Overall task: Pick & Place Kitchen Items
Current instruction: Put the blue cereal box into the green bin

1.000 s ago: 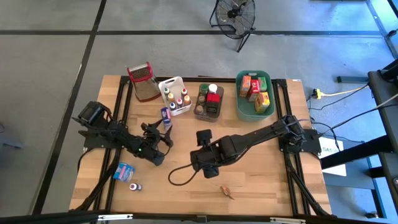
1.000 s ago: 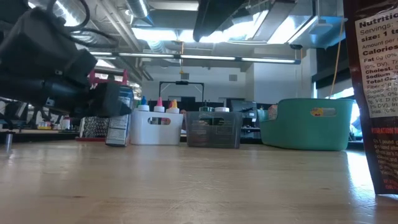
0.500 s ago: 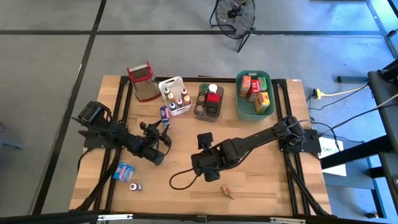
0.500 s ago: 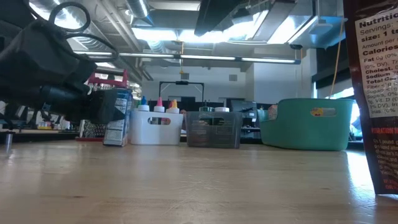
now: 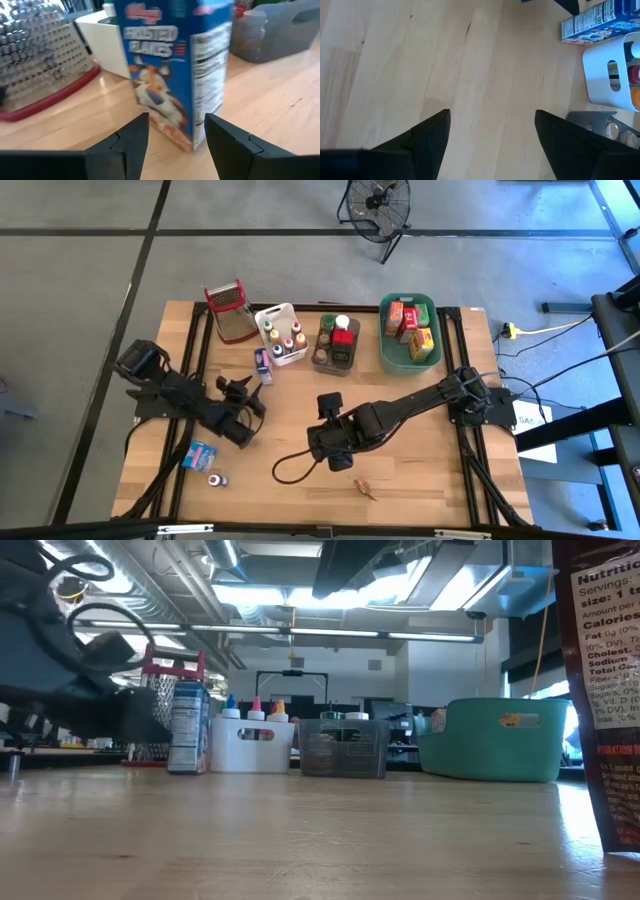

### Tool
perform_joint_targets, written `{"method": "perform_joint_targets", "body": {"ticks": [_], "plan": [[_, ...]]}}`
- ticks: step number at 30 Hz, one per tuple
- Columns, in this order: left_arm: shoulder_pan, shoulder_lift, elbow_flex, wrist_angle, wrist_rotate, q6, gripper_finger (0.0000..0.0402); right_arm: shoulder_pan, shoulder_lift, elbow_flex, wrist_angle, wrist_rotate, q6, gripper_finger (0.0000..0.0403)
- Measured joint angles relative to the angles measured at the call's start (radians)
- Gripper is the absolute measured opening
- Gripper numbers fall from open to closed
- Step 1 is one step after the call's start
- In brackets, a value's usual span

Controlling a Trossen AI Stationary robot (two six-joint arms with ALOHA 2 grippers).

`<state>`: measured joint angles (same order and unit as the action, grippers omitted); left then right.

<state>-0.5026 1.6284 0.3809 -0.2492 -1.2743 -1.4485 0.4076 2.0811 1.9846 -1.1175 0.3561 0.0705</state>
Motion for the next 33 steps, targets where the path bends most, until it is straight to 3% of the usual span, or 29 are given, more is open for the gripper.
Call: {"method": "perform_joint_targets", "body": {"ticks": [4, 8, 11, 15, 20, 25, 33], "plan": [[-0.039, -0.030, 0.000, -0.076, 0.002, -0.078, 0.0186, -0.001, 0.000, 0.000, 0.000, 0.002, -0.004, 0.0293], [-0.103, -0.050, 0.018, -0.058, 0.001, -0.007, 0.0186, -0.002, 0.000, 0.000, -0.001, 0.002, -0.005, 0.0293], [-0.135, -0.051, 0.050, -0.022, -0.086, 0.065, 0.0186, -0.002, 0.000, 0.000, -0.001, 0.002, -0.007, 0.0293], [-0.097, -0.051, 0.081, 0.006, -0.197, 0.116, 0.0186, -0.003, 0.000, 0.000, -0.001, 0.002, -0.007, 0.0293], [-0.021, -0.051, 0.094, 0.016, -0.116, 0.125, 0.0186, -0.002, 0.000, 0.000, -0.001, 0.002, -0.006, 0.0293], [-0.017, -0.051, 0.095, 0.015, -0.033, 0.127, 0.0186, 0.001, 0.000, 0.000, -0.001, 0.001, -0.003, 0.0293], [-0.022, -0.051, 0.095, 0.010, -0.010, 0.127, 0.0187, 0.001, 0.000, 0.000, -0.001, -0.002, 0.000, 0.0293]]}}
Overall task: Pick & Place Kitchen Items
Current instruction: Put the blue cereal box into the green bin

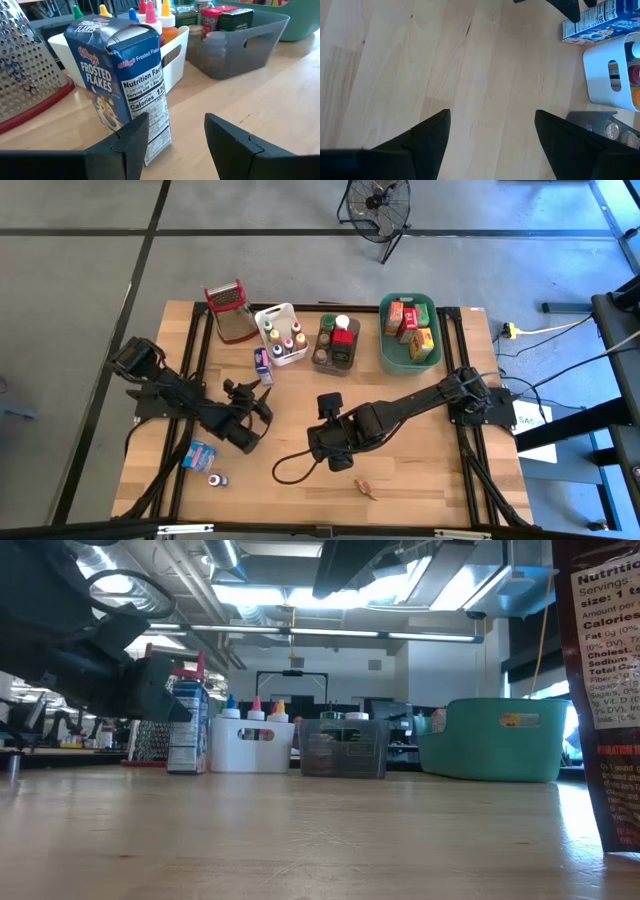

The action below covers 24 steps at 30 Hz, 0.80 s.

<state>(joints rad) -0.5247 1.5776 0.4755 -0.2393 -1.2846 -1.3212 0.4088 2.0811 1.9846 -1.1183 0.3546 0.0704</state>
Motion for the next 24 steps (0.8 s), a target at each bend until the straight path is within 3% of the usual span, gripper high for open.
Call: {"method": "perform_joint_targets", "body": {"ticks": [11, 17, 24], "plan": [[-0.006, 0.000, 0.000, -0.006, -0.002, 0.042, 0.0235, 0.000, 0.000, 0.000, 0.000, 0.000, 0.000, 0.0293], [-0.005, 0.000, 0.000, 0.008, -0.028, -0.064, 0.0274, 0.000, 0.000, 0.000, 0.000, 0.000, 0.000, 0.0293], [0.005, 0.000, 0.000, 0.104, -0.081, -0.011, 0.0281, 0.000, 0.000, 0.000, -0.001, 0.001, 0.000, 0.0293]]}}
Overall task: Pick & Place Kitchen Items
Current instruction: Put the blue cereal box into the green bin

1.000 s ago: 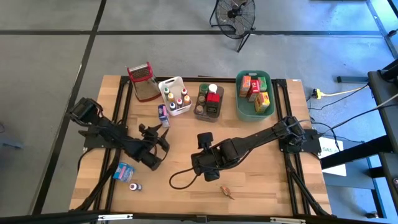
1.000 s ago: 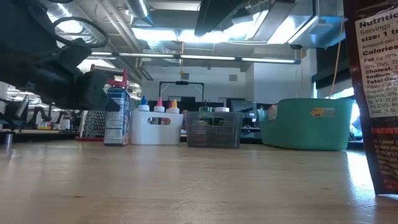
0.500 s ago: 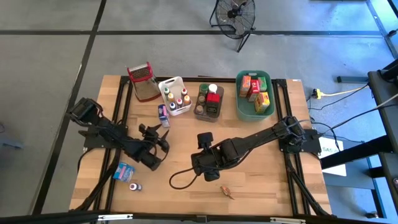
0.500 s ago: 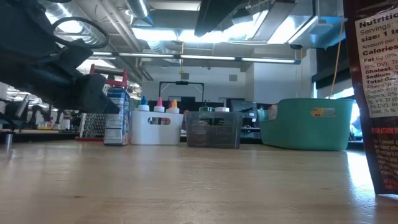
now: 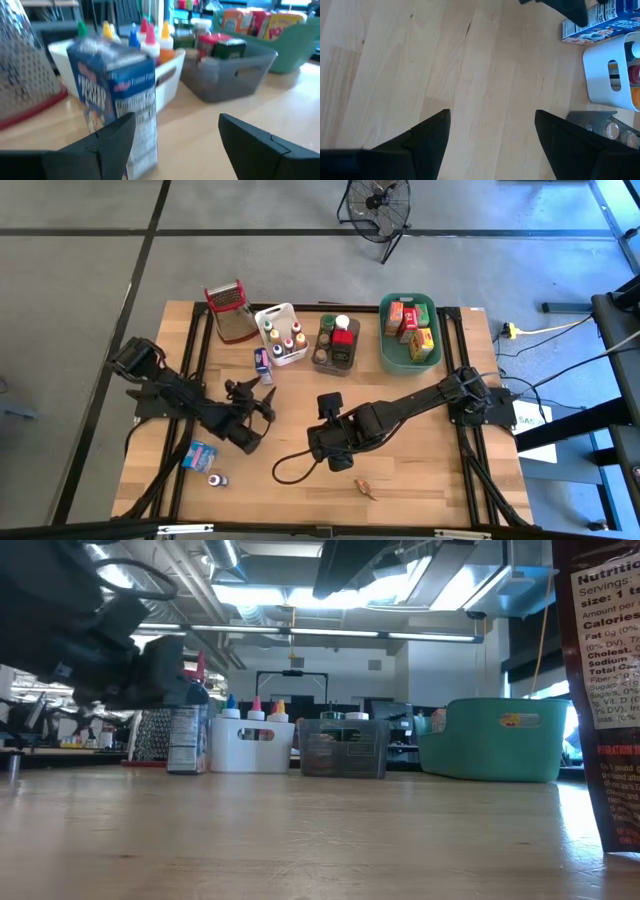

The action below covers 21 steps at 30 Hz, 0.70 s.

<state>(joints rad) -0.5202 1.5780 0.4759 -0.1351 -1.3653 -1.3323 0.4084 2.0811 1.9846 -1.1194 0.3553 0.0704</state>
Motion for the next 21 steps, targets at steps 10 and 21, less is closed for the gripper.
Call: {"method": "perform_joint_targets", "body": {"ticks": [10, 21], "plan": [[0.137, 0.002, 0.000, 0.095, -0.006, 0.080, 0.0279, 0.000, 0.000, 0.000, 0.000, 0.000, 0.000, 0.0293], [0.190, 0.002, 0.000, 0.076, 0.030, 0.082, 0.0278, 0.000, 0.000, 0.000, -0.008, 0.000, -0.003, 0.0293]]}}
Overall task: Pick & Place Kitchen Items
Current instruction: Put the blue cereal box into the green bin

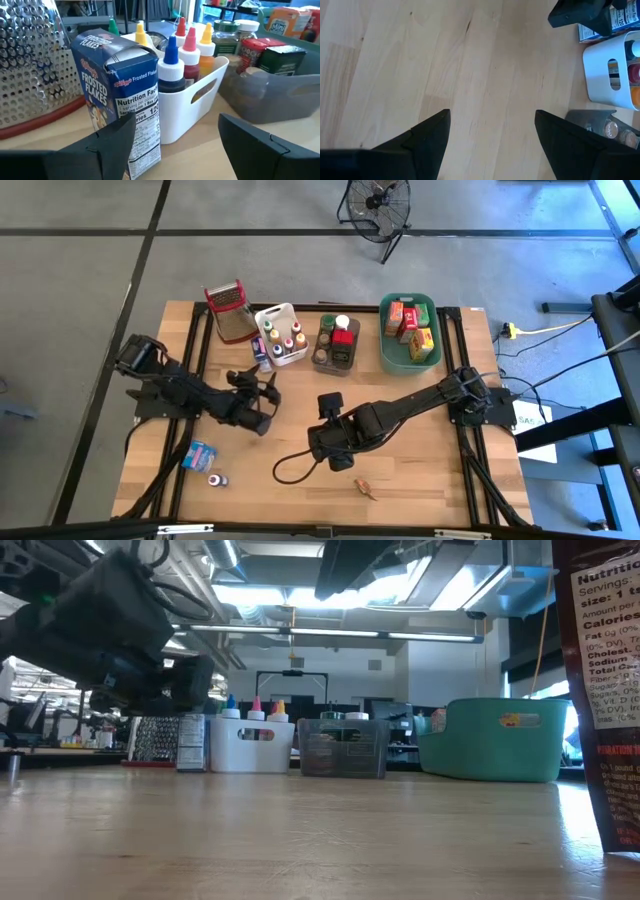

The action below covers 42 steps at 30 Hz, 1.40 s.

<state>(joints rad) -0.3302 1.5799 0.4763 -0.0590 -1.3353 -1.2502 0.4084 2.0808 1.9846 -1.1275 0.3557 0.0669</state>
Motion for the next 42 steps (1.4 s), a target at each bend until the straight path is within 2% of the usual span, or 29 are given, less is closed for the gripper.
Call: {"method": "perform_joint_targets", "body": {"ticks": [5, 12, 18, 23, 25, 28, 31, 33, 35, 37, 42], "plan": [[-0.004, 0.000, 0.000, -0.101, 0.011, -0.042, 0.0278, 0.000, 0.000, 0.000, -0.003, 0.000, -0.001, 0.0293], [0.016, 0.000, 0.000, -0.322, 0.019, -0.294, 0.0278, 0.000, 0.000, 0.000, -0.006, 0.000, -0.004, 0.0293], [0.024, 0.000, 0.000, -0.314, 0.014, -0.300, 0.0278, -0.001, 0.000, 0.000, -0.006, 0.000, -0.004, 0.0293], [-0.017, -0.001, 0.000, -0.320, 0.042, -0.300, 0.0278, -0.003, 0.000, 0.000, -0.005, 0.003, -0.004, 0.0293], [-0.048, -0.020, 0.000, -0.329, 0.055, -0.277, 0.0278, -0.004, 0.000, 0.000, 0.009, 0.032, 0.004, 0.0293], [-0.107, -0.092, 0.000, -0.346, 0.082, -0.179, 0.0278, -0.009, -0.007, 0.000, 0.023, 0.133, 0.024, 0.0293], [-0.174, -0.215, 0.000, -0.360, 0.129, -0.050, 0.0278, -0.026, -0.034, 0.002, 0.075, 0.227, 0.038, 0.0293], [-0.219, -0.314, 0.000, -0.361, 0.177, 0.062, 0.0278, -0.047, -0.051, 0.019, 0.113, 0.253, 0.056, 0.0293], [-0.260, -0.421, 0.000, -0.359, 0.224, 0.161, 0.0278, -0.081, -0.058, 0.047, 0.181, 0.224, 0.070, 0.0293], [-0.298, -0.524, 0.000, -0.362, 0.271, 0.250, 0.0278, -0.134, -0.059, 0.092, 0.243, 0.131, 0.075, 0.0293], [-0.394, -0.748, 0.000, -0.363, 0.346, 0.406, 0.0278, -0.315, -0.061, 0.140, 0.468, -0.335, 0.115, 0.0293]]}}
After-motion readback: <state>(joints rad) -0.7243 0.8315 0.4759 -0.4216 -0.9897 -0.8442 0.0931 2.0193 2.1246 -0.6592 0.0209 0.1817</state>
